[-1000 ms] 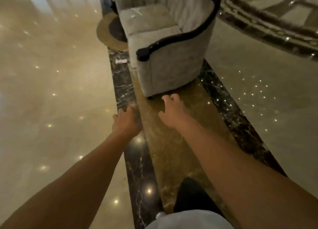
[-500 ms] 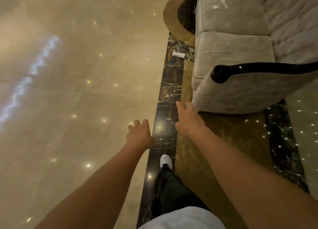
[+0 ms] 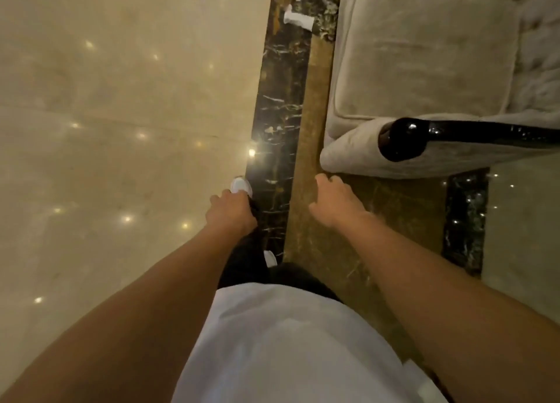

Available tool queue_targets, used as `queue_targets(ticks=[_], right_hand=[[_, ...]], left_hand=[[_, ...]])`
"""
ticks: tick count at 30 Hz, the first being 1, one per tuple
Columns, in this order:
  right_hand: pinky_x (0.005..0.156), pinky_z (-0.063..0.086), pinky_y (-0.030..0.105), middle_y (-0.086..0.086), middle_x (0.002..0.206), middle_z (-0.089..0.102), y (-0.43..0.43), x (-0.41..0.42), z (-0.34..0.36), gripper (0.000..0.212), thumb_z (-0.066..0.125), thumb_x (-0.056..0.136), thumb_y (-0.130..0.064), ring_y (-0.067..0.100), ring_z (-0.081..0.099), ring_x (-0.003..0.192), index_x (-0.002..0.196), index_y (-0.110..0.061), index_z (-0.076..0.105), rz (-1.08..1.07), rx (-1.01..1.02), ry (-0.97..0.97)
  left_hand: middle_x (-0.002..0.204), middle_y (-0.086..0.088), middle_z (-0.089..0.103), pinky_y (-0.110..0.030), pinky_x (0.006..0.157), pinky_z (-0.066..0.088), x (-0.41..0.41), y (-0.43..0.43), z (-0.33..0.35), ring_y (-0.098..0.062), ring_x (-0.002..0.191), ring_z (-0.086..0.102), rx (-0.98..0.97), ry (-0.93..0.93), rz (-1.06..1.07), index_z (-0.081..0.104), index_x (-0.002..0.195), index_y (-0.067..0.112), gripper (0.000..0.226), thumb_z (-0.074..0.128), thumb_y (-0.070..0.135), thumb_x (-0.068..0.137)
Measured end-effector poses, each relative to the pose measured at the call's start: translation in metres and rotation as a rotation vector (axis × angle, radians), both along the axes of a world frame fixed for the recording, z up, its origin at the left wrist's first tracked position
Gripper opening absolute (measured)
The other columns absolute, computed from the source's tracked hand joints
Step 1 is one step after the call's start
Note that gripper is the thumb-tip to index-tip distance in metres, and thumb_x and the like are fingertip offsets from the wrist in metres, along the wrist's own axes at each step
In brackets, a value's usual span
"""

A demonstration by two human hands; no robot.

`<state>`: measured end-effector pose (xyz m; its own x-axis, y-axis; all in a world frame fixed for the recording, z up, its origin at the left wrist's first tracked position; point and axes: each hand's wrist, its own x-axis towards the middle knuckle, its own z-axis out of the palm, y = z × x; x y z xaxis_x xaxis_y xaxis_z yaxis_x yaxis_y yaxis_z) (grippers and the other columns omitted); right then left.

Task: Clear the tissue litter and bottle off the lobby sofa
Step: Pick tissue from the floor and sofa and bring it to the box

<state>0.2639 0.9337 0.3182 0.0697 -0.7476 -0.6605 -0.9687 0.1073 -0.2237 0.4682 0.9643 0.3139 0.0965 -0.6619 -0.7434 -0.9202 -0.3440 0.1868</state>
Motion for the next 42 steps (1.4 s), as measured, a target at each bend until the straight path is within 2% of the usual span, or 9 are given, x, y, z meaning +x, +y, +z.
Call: queue_targets(ticks=[5,8,13,17,22,29,35,39,42], right_hand=[[0.094,0.045,0.049,0.013,0.141,0.039,-0.079,-0.004,0.004,0.059,0.060,0.087,-0.028,0.037,0.044,0.125,0.138,-0.023,0.031,-0.070,0.215,0.184],[0.099,0.042,0.048,0.015,0.144,0.037,-0.177,0.006,0.018,0.058,0.057,0.088,-0.026,0.038,0.041,0.129,0.140,-0.018,0.032,-0.178,0.218,0.121],[0.082,0.046,0.036,0.016,0.124,0.052,-0.369,0.030,0.032,0.050,0.059,0.084,-0.023,0.035,0.054,0.112,0.131,-0.013,0.044,-0.321,0.013,-0.145],[0.075,0.037,0.031,0.016,0.126,0.051,-0.517,0.015,0.004,0.048,0.060,0.087,-0.022,0.034,0.053,0.113,0.131,-0.012,0.042,-0.334,-0.026,-0.157],[0.094,0.044,0.040,0.020,0.137,0.045,-0.685,-0.031,-0.051,0.062,0.058,0.086,-0.026,0.038,0.048,0.123,0.141,-0.012,0.032,-0.305,0.111,-0.080],[0.101,0.044,0.044,0.020,0.143,0.041,-0.856,-0.054,-0.083,0.066,0.058,0.087,-0.023,0.038,0.045,0.128,0.145,-0.012,0.029,-0.307,0.225,0.005],[0.095,0.048,0.043,0.018,0.129,0.051,-0.978,-0.002,-0.181,0.064,0.056,0.085,-0.021,0.034,0.052,0.115,0.143,-0.012,0.031,-0.366,0.216,-0.095],[0.083,0.049,0.038,0.013,0.125,0.054,-1.018,0.017,-0.282,0.063,0.058,0.083,-0.023,0.030,0.055,0.109,0.141,-0.017,0.033,-0.371,0.284,-0.130],[0.092,0.050,0.045,0.012,0.122,0.057,-1.027,0.008,-0.365,0.059,0.058,0.083,-0.024,0.029,0.056,0.108,0.138,-0.017,0.038,-0.327,0.345,-0.072]], left_hand=[[0.117,-0.017,0.050,-0.043,0.080,0.045,-0.005,-0.081,-0.007,-0.036,0.107,0.045,0.171,0.029,-0.078,0.050,0.118,0.014,0.039,0.062,0.021,0.082],[0.121,-0.016,0.049,-0.043,0.084,0.047,-0.006,-0.169,-0.002,-0.036,0.111,0.044,0.153,0.025,-0.146,0.050,0.119,0.014,0.042,0.065,0.022,0.081],[0.116,-0.015,0.051,-0.043,0.083,0.044,-0.023,-0.376,-0.002,-0.037,0.112,0.044,0.011,0.019,-0.204,0.051,0.118,0.012,0.038,0.064,0.023,0.083],[0.117,-0.015,0.052,-0.043,0.085,0.046,-0.056,-0.543,-0.019,-0.036,0.112,0.046,-0.058,0.023,-0.179,0.052,0.118,0.013,0.042,0.066,0.020,0.079],[0.114,-0.018,0.055,-0.047,0.089,0.049,-0.080,-0.698,-0.065,-0.039,0.108,0.050,0.019,0.060,-0.059,0.055,0.115,0.010,0.042,0.059,0.021,0.075],[0.111,-0.018,0.058,-0.047,0.087,0.050,-0.080,-0.847,-0.097,-0.039,0.102,0.056,0.144,0.110,-0.038,0.058,0.105,0.011,0.033,0.060,0.027,0.076],[0.116,-0.018,0.053,-0.051,0.090,0.048,-0.061,-0.963,-0.202,-0.039,0.105,0.052,0.285,0.178,-0.049,0.055,0.109,0.010,0.036,0.061,0.020,0.075],[0.098,-0.010,0.054,-0.040,0.073,0.050,-0.053,-1.011,-0.297,-0.028,0.082,0.052,0.272,0.154,-0.063,0.056,0.106,0.014,0.030,0.062,0.020,0.077],[0.101,-0.012,0.057,-0.038,0.078,0.049,-0.054,-1.035,-0.380,-0.032,0.093,0.057,0.333,0.146,-0.081,0.057,0.113,0.012,0.033,0.059,0.019,0.081]])
